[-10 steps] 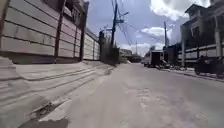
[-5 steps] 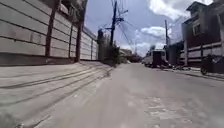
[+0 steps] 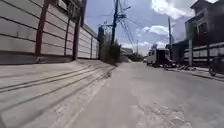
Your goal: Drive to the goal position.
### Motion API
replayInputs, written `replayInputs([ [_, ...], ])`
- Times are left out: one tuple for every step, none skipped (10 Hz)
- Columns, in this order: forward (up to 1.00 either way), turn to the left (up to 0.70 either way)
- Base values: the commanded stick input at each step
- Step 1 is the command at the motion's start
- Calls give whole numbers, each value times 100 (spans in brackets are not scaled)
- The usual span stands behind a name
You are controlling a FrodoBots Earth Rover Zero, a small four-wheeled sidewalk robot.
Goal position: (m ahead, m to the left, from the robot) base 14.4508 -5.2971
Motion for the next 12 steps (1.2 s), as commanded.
replayInputs([
  [100,0],
  [100,-37],
  [100,-38],
  [100,-38],
  [100,-38],
  [100,-38],
  [100,-38],
  [100,-38],
  [100,-33],
  [100,-15],
  [100,-2],
  [100,-1],
])
